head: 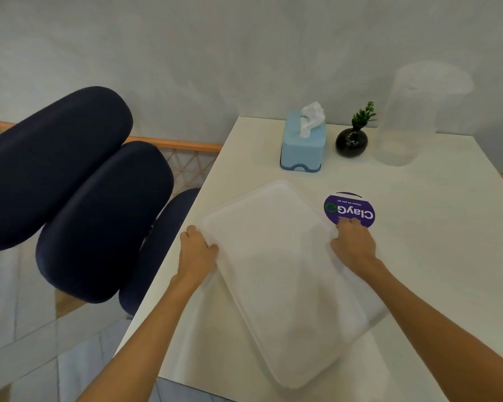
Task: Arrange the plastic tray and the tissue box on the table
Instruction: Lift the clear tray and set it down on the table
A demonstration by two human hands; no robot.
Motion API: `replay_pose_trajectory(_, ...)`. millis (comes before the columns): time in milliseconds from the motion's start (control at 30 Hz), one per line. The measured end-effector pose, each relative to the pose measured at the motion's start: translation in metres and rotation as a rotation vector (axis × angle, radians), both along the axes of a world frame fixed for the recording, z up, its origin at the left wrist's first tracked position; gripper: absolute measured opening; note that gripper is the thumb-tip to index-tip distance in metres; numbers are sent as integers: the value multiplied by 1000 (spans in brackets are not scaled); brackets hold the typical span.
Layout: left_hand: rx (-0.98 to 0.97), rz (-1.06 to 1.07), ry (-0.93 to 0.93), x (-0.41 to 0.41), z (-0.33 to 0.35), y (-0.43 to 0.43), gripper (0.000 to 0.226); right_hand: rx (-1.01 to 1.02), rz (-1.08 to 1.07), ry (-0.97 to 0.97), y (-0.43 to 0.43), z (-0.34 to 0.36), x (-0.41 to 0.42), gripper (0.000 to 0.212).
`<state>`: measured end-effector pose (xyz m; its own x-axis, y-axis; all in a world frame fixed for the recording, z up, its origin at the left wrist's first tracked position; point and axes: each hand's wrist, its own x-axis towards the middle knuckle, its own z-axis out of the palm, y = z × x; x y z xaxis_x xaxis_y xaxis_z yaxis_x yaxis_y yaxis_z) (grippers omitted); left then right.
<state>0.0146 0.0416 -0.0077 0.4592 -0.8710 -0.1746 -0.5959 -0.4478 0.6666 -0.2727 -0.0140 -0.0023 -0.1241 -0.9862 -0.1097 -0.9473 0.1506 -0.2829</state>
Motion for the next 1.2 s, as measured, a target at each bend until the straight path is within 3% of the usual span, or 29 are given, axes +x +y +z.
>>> replay_pose_trajectory(167, 81, -104, 92, -18, -12, 15, 30, 35, -53, -30, 0, 1, -4, 36)
replay_pose_trajectory(367, 53, -178, -64, 3, -11, -15, 16, 112, -38, -97, 3, 1, 1, 31)
replay_pose_trajectory(667, 123, -208, -281, 56, 2, -84, 23, 231, -55, -216, -6, 0, 53, 37)
replay_pose_trajectory(1200, 119, -229, -258, 73, 11, -104, 24, 285, -107, -342, -16, 2, 76, 41)
